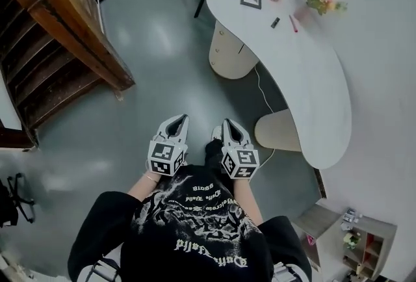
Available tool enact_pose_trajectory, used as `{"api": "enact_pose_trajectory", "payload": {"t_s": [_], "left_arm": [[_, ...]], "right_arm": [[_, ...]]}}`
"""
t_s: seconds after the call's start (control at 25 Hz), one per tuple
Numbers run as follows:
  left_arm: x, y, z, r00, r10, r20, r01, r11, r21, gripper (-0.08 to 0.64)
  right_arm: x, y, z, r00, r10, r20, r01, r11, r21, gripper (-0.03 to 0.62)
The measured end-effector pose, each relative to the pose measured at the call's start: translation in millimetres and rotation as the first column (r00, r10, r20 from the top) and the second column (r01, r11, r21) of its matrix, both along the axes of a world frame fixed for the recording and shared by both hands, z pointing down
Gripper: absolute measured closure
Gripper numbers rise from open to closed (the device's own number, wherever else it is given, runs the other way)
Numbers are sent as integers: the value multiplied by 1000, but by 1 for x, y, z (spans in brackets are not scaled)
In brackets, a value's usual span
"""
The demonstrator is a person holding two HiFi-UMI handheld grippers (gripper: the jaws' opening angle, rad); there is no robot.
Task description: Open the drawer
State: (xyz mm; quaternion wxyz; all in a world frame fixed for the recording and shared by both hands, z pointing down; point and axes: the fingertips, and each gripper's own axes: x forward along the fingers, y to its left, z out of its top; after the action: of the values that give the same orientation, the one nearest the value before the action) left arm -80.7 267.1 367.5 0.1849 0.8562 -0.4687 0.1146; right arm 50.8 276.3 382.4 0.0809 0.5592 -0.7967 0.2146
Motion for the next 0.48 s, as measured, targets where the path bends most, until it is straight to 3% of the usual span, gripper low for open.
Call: {"api": "enact_pose_trajectory", "payload": {"t_s": [0.48], "left_arm": [[56,-86,15,999,-40,33,42,997,-62,535]], "right_arm": [[44,-104,0,995,-101,3,101,995,-11,565]]}}
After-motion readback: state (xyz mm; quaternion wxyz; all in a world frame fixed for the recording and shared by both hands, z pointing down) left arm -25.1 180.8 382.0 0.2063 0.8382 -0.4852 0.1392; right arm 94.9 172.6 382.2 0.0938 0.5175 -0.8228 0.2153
